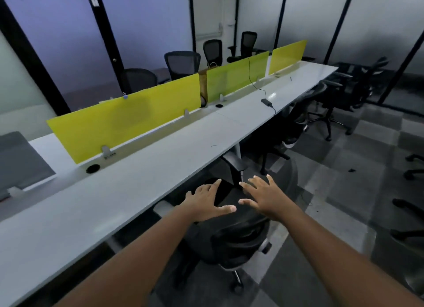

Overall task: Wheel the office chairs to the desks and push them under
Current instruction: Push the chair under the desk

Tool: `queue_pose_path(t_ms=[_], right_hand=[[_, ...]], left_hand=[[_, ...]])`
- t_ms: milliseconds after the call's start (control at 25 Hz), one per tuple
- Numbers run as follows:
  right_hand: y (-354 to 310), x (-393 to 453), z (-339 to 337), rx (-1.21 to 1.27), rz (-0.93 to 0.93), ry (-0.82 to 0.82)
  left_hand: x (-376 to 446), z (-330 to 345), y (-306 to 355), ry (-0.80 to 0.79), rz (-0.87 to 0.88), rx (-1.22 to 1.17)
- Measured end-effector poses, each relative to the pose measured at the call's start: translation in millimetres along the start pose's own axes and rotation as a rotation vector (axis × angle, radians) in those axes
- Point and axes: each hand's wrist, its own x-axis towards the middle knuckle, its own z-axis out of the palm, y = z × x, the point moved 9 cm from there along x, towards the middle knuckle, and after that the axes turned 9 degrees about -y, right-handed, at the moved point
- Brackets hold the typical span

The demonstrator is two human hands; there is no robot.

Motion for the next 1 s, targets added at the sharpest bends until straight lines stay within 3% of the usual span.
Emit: queue_pose_path(t_ms=[200, 480, 640, 840, 1000], right_hand=[[56.8, -21.1, 5.6, -0.017, -0.168, -0.031], [96.6, -23.4, 55.2, -0.145, -0.11, -0.376], [98.8, -13.1, 62.5, -0.182, -0.128, -0.327], [92.1, 7.9, 66.6, -0.209, -0.246, -0.448], [94.1, 16.6, 70.4, -0.151, -0.362, -0.327]], left_hand=[[17.0, 35.7, 70.8, 0.003, -0.086, 0.015], [24.8, 88.2, 78.9, -0.076, -0.19, -0.032], [26.0, 103.7, 64.3, -0.095, -0.157, -0.122], [41.9, 101.9, 93.9, -0.045, -0.286, -0.035], [65.0, 93.0, 98.0, -0.013, -0.311, -0.081]])
